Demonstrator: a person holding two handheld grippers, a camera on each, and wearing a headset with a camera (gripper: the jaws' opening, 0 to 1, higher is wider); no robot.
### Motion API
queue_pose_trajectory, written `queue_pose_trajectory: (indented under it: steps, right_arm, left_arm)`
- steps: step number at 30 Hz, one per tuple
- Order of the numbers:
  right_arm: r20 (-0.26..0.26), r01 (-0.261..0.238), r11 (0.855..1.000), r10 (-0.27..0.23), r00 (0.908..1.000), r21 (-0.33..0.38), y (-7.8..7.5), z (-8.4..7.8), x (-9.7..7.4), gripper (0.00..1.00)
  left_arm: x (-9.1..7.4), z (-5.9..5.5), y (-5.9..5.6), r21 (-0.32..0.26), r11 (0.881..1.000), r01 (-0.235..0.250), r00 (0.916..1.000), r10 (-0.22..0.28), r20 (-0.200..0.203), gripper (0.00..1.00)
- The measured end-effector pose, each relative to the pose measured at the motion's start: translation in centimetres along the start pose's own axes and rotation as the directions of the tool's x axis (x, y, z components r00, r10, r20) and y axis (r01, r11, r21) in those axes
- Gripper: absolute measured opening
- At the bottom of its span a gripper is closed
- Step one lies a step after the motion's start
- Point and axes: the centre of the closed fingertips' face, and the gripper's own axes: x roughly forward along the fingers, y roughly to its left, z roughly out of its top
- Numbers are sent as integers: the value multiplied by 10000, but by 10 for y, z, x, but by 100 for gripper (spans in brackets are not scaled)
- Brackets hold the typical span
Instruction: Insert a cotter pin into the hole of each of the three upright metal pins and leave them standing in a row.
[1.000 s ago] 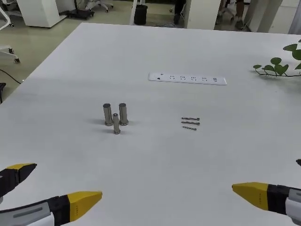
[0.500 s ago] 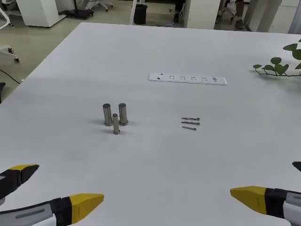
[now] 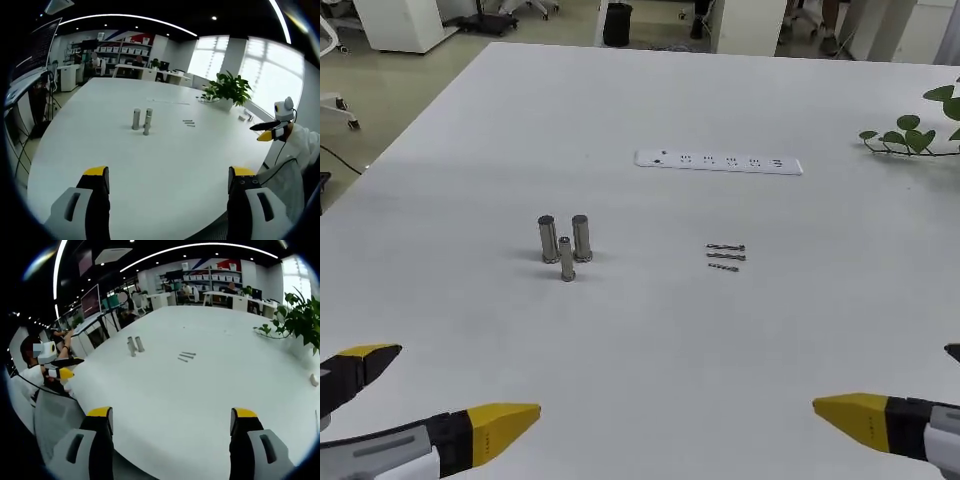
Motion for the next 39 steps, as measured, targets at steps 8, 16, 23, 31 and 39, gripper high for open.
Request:
queue_pose_trajectory:
  steps: [8, 16, 23, 31, 39]
  right_arm:
    - [14, -5, 10000, 5, 10000, -29, 0, 1, 0, 96]
    - [323, -478, 9988, 483, 9983, -145, 10, 7, 0, 98]
    - [298, -731, 9971, 737, 9968, -202, 17, 12, 6, 98]
    - [53, -839, 9957, 842, 9964, -388, 23, 11, 12, 98]
    - [-85, -978, 9944, 975, 9952, -389, 27, 11, 16, 98]
  left_arm:
    - [0, -1, 0, 18, 10000, -1, 10000, 1, -40, 98]
    - [0, -4, 2, 38, 10000, 5, 9997, -4, -253, 97]
    - [0, -1, 4, 80, 9999, -62, 9999, 63, -152, 98]
    - [-1, 1, 7, 96, 9999, -89, 9999, 89, -50, 98]
    - [-2, 3, 12, 85, 9999, -142, 9999, 142, -20, 98]
